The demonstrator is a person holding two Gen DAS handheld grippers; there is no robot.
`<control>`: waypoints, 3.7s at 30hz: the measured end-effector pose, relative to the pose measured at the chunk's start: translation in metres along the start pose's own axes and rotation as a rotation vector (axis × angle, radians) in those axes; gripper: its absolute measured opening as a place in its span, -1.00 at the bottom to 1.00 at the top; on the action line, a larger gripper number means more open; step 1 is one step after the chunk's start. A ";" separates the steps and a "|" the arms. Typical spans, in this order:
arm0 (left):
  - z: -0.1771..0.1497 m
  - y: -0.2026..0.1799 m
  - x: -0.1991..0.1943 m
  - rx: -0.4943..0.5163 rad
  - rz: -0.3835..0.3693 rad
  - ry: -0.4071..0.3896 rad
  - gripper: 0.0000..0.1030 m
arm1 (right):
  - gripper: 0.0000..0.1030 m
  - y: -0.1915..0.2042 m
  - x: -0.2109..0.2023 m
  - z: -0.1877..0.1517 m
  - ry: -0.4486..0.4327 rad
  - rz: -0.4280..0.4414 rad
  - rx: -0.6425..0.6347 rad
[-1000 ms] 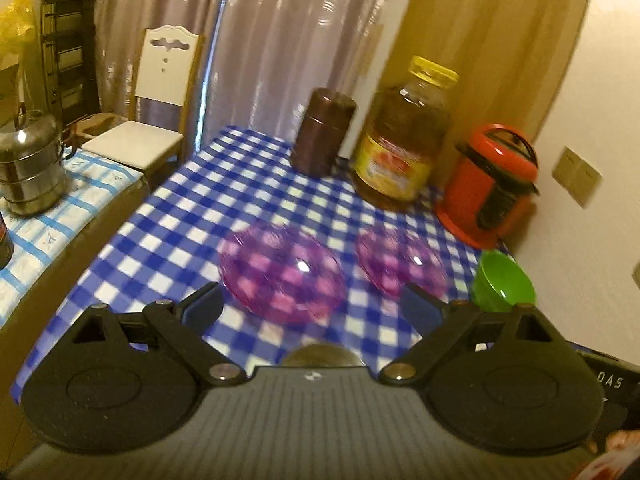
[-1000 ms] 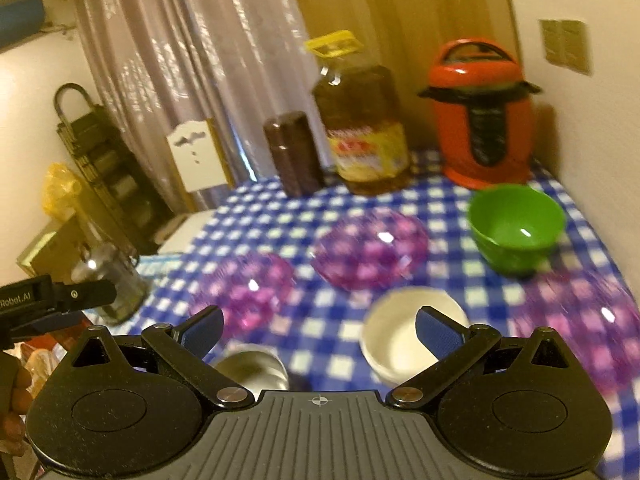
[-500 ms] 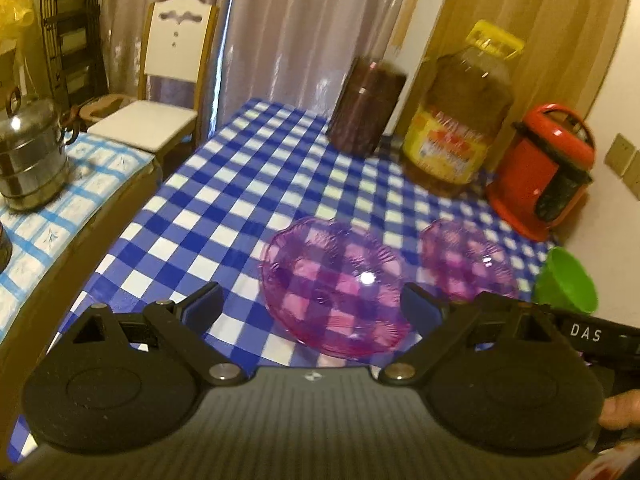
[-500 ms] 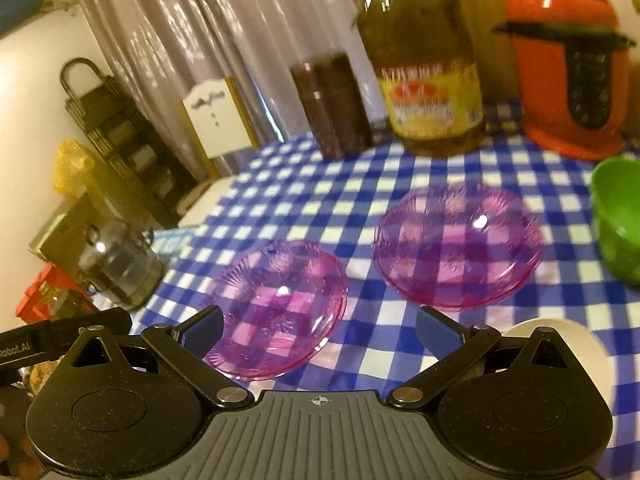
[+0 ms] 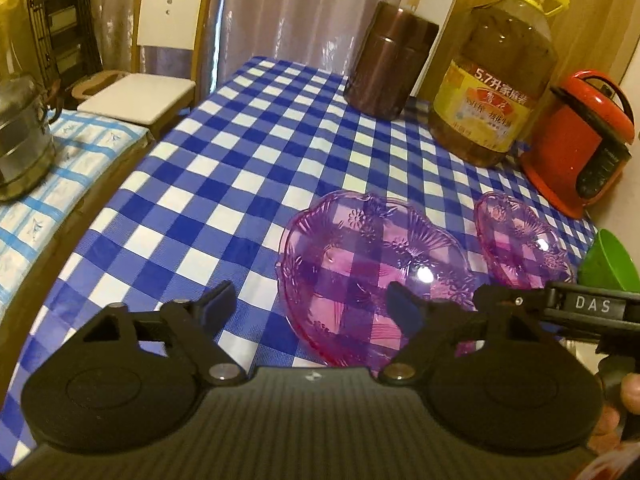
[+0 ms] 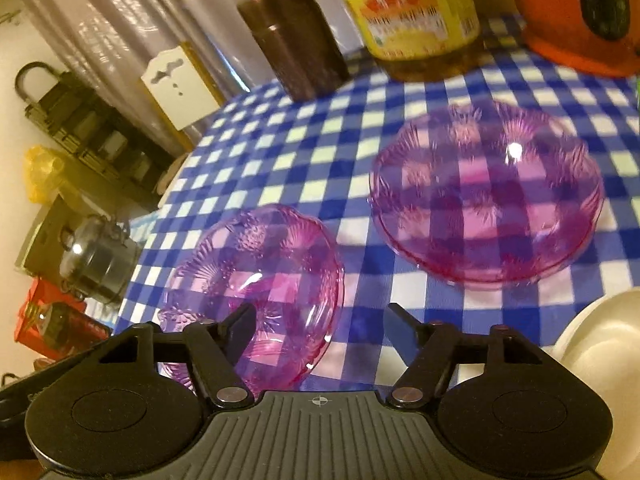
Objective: Organize plates and bowls
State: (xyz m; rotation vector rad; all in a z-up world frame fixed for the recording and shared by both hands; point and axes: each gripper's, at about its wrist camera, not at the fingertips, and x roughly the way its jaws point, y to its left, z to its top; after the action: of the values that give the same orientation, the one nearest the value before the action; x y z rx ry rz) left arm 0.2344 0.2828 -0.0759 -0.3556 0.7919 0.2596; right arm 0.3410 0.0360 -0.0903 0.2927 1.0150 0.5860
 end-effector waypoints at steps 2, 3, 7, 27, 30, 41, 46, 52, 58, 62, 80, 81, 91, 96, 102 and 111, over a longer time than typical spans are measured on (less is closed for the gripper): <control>0.000 0.002 0.007 0.000 0.002 0.008 0.44 | 0.31 -0.002 0.005 0.001 0.010 0.004 0.007; 0.001 0.002 0.010 0.000 0.006 0.010 0.40 | 0.28 -0.003 0.007 0.001 0.015 0.000 0.001; 0.001 0.007 0.021 -0.017 0.003 0.026 0.18 | 0.10 -0.005 0.013 0.003 0.037 0.009 0.017; -0.003 0.011 0.027 -0.017 0.008 0.034 -0.73 | -0.79 -0.010 0.019 -0.002 0.080 -0.002 0.037; -0.003 0.009 0.022 -0.007 0.006 0.024 -0.74 | -0.79 -0.009 0.014 0.000 0.067 0.005 0.045; 0.013 -0.011 -0.007 0.010 -0.013 -0.029 -0.74 | -0.79 -0.004 -0.020 0.014 -0.017 0.046 0.034; 0.024 -0.035 -0.011 0.032 -0.045 -0.060 -0.74 | -0.79 -0.012 -0.043 0.020 -0.075 0.042 0.032; 0.030 -0.072 0.001 0.027 -0.116 -0.063 -0.74 | -0.79 -0.037 -0.067 0.033 -0.141 0.003 0.036; 0.039 -0.122 0.020 0.054 -0.188 -0.069 -0.74 | -0.79 -0.073 -0.084 0.048 -0.206 -0.080 0.070; 0.042 -0.146 0.037 0.061 -0.208 -0.068 -0.74 | -0.79 -0.094 -0.091 0.055 -0.237 -0.129 0.090; 0.020 -0.173 0.081 0.177 -0.130 -0.041 -0.74 | -0.79 -0.118 -0.066 0.059 -0.192 -0.237 0.041; 0.019 -0.174 0.081 0.185 -0.126 -0.043 -0.74 | -0.79 -0.119 -0.065 0.059 -0.190 -0.243 0.036; 0.015 -0.182 0.087 0.248 -0.094 -0.056 -0.74 | -0.78 -0.114 -0.053 0.057 -0.185 -0.330 -0.065; 0.015 -0.184 0.087 0.253 -0.092 -0.062 -0.74 | -0.78 -0.118 -0.050 0.058 -0.176 -0.321 -0.054; 0.015 -0.173 0.088 0.207 -0.079 -0.070 -0.73 | -0.71 -0.120 -0.040 0.056 -0.147 -0.319 -0.091; 0.017 -0.159 0.094 0.153 -0.099 -0.058 -0.71 | -0.70 -0.120 -0.039 0.057 -0.162 -0.320 -0.090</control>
State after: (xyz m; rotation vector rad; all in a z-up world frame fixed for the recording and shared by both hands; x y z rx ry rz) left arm 0.3662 0.1540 -0.0997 -0.2415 0.7294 0.1154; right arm 0.4134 -0.0825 -0.0924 0.0929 0.8545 0.3110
